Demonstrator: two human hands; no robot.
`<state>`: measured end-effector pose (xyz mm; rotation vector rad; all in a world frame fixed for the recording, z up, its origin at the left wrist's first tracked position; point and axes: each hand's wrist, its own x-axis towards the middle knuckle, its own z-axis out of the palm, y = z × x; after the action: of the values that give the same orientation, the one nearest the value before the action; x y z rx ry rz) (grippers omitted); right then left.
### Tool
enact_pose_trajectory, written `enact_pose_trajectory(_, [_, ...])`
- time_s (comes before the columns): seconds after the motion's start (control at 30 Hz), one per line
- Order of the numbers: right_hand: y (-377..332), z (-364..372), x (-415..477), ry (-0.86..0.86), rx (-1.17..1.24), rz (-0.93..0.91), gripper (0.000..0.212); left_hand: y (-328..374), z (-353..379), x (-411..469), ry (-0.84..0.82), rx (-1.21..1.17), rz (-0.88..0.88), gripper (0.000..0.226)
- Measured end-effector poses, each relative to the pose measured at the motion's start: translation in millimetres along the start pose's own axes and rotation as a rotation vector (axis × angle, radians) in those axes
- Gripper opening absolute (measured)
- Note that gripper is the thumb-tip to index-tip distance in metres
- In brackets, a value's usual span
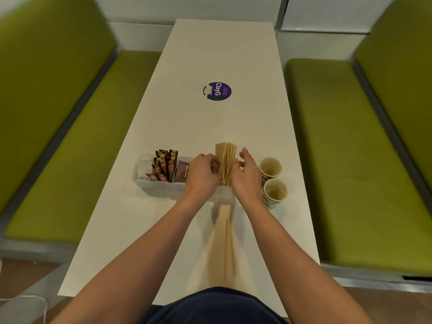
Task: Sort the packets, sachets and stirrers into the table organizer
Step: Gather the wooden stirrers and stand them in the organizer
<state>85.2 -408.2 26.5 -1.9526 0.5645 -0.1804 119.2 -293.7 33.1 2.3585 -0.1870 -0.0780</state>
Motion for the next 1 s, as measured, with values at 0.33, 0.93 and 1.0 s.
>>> enact_pose_trajectory(0.33, [-2,7,9,-0.098,0.048,0.048,0.051,1,-11,8,-0.032,0.085,0.013,0.06])
enact_pose_trajectory(0.93, [-3,10,7,-0.129,-0.088,-0.039,0.037,5,-2,18,-0.172,0.199,0.095,0.024])
enact_pose_trajectory(1.0, [-2,9,6,-0.121,-0.088,-0.033,0.038,-1,-1,22,-0.188,0.238,0.089,0.028])
